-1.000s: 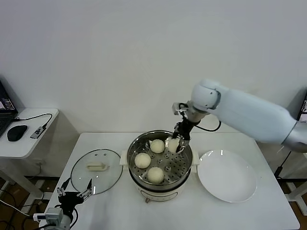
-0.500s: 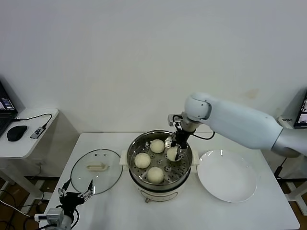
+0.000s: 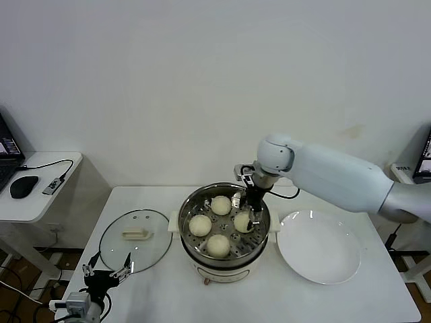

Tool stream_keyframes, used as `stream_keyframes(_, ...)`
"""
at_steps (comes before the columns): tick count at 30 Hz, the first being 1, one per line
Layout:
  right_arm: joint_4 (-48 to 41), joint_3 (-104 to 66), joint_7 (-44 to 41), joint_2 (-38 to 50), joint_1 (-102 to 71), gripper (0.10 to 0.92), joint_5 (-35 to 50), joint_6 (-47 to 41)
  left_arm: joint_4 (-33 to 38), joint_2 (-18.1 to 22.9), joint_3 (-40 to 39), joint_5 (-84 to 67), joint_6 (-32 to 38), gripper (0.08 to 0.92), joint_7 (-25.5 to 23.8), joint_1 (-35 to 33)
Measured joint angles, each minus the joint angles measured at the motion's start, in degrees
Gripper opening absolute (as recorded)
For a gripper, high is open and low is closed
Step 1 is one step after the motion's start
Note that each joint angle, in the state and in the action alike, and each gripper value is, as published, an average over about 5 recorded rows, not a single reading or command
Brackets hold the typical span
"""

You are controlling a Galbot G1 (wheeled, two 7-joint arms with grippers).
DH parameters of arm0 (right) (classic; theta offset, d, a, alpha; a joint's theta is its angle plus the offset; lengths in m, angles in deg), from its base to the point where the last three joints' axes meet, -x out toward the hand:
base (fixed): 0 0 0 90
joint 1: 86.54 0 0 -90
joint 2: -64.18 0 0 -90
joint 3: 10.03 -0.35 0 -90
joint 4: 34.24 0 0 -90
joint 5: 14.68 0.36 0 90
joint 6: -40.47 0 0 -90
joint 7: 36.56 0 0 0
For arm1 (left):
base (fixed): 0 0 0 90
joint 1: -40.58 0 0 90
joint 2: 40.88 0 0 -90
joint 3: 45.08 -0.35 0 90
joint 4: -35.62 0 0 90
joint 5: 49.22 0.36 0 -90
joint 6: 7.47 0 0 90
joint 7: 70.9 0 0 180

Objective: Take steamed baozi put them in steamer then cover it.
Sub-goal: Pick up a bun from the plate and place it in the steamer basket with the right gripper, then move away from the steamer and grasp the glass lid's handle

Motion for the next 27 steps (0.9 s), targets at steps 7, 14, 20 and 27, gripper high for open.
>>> stream_keyframes(7, 3.08, -4.73, 1.01, 4.39, -0.37, 0.823, 1.38, 0.62, 0.26, 0.1, -0.42, -0.09, 0.02, 0.823, -0.02, -0.19)
stream_keyframes(14, 8.87, -19.05, 9.62, 12.32, -8.25, 0.823, 5.26, 2.4, -0.02, -0.44, -0.83, -1.16, 0.93, 0.823, 1.24, 0.05)
stream_keyframes(20, 16.59, -36.81, 22.73, 20.08, -22.16, 0.823, 9.81, 5.32, -0.45, -0.84, -1.74, -2.54, 2.8, 0.823, 2.77, 0.15)
stream_keyframes(27, 24.23, -61.04, 37.17, 22.99, -45.28, 0.823, 13.39, 9.42, -1.73, -1.64, -2.58, -3.16, 6.09, 0.823, 5.23, 1.48)
